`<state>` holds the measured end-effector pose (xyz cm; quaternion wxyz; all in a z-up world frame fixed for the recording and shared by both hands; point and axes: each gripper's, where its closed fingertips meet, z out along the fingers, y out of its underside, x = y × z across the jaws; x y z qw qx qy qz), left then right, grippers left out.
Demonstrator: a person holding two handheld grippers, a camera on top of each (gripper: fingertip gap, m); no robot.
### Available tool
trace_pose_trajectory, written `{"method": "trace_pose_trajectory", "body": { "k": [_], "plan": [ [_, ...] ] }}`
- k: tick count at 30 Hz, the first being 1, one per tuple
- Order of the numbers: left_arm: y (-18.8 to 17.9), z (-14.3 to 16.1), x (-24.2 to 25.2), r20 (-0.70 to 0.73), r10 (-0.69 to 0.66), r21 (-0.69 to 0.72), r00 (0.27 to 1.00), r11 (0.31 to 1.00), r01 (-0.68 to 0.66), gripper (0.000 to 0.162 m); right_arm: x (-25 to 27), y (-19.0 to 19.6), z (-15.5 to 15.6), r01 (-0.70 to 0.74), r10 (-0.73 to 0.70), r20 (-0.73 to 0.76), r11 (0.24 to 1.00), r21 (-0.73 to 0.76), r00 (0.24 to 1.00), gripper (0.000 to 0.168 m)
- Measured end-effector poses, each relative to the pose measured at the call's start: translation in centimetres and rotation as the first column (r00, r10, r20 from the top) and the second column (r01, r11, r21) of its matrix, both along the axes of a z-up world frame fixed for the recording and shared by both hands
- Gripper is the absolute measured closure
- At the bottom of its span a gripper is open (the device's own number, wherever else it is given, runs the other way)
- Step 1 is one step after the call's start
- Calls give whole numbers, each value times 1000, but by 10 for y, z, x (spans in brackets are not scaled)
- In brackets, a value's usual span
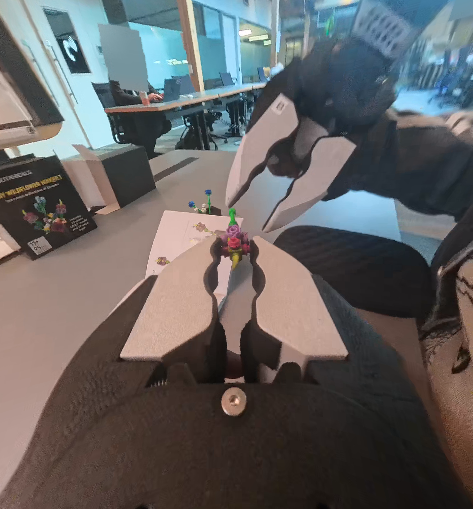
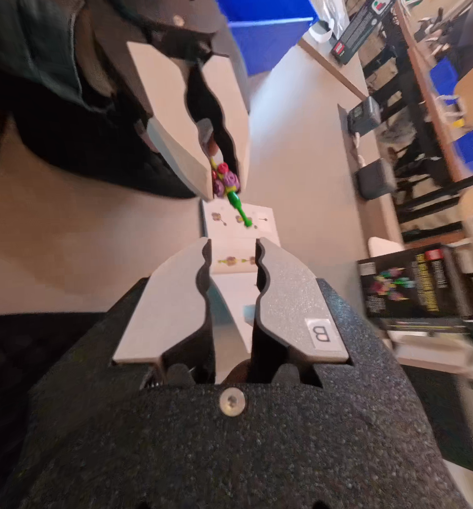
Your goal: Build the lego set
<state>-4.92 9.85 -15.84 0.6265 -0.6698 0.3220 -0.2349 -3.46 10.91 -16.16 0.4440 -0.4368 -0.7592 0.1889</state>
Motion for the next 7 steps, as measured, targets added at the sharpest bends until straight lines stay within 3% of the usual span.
{"method": "trace_pose_trajectory", "body": {
  "k": [2, 4, 6, 7],
  "plan": [
    [-5, 4, -7, 67, 4, 0, 998, 1000, -4, 143, -2, 2, -2, 0, -12, -59, 982, -187, 998, 134],
    [-7, 9, -14, 163, -6, -22, 987, 1000, 10, 143, -10, -5, 1, -67, 0, -149, 894, -443, 989, 129],
    [-10, 23, -21, 284, -29, 6, 958, 1000, 28, 144, -20, -7, 16, -164, -67, -295, 704, -691, 953, 129],
    [-12, 29, -23, 339, -47, 23, 940, 999, 42, 143, -24, -7, 28, -245, -124, -373, 562, -790, 919, 132]
  ]
}}
